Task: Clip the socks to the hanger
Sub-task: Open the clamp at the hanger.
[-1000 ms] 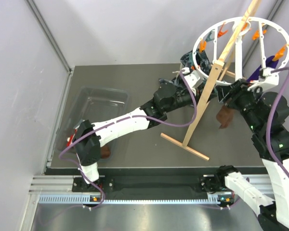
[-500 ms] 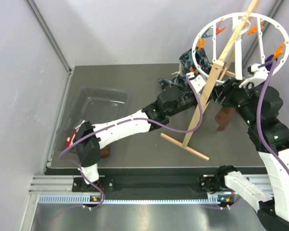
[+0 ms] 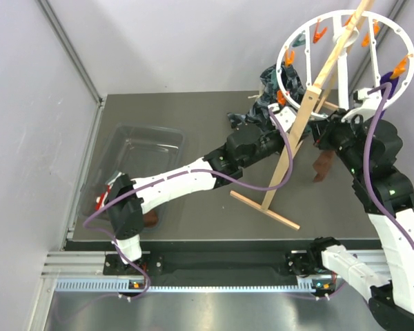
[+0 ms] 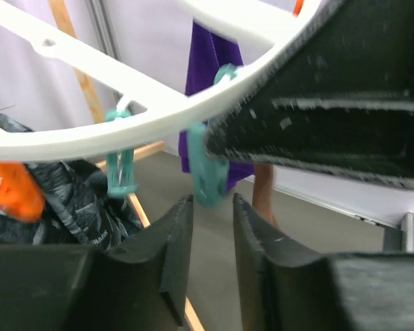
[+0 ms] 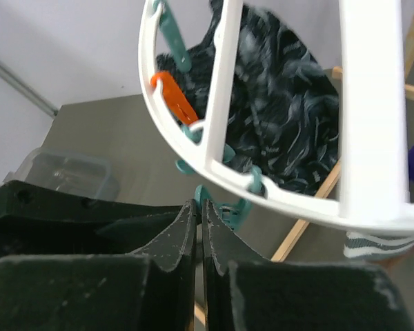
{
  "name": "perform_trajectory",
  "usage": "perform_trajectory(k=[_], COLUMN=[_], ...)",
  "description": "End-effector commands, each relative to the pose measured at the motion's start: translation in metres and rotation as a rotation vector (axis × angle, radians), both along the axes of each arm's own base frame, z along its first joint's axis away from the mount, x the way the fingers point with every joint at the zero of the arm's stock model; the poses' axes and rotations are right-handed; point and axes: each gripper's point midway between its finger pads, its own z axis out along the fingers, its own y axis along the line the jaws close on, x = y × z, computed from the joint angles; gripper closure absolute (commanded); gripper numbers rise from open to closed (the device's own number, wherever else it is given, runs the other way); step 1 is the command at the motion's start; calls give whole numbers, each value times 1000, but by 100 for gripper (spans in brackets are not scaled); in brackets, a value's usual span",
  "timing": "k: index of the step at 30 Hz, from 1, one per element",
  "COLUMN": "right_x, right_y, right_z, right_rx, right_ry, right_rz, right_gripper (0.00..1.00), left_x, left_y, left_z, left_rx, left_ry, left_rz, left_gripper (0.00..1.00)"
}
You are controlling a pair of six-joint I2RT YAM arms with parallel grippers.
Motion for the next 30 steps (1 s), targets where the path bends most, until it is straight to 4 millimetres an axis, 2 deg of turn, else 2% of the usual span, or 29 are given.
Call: perform_trajectory(k=[1,2,3,4,7,9,11,15,17,22,24,25,26,28,30], right_x=[8,9,10,10,12,13,12,4,1,-4,-5,-5,-6,-7,-9], right_y=[4,4,3,3,2,3,3,8,9,12,12,12,12,12,11], right_z=[16,14,13,12,8,8,10,17,20,20,21,19,20,21,21], right_rx=[29,26,26,28,25,29,38,56,67,74,75,73,75,76,76], right_ry=[-63,-58,-56,-56,-52,-53,-55,-61,-63,-51,-54,-51,-52,-57,-57], right_rz=[-1,-1,-7,-9,-17,-15,-15,22,30,50,52,52,52,54,55], right_gripper=[100,100,100,100,100,100,100,100,100,100,100,100,100,100,100], left_x=[-3,0,5,16,23,22,24,12,9,-5,-5,-4,-2,2,4], left_y=[9,17,21,29,43,43,40,29,22,12,10,5,3,-4,-7], left_z=[15,19,11,8,10,14,12,19,16,28,32,26,36,25,26], left_rx=[-27,-56,-48,-51,-86,-94,-85,-81,-60,-84,-93,-81,-92,-63,-69], left_ry=[14,50,69,84,108,103,98,53,57,30,30,42,37,67,70], left_rz=[39,63,76,102,83,72,74,-23,-63,-166,-175,-181,-183,-179,-179], left_gripper=[64,56,55,54,58,57,54,46,46,46,45,45,45,45,45])
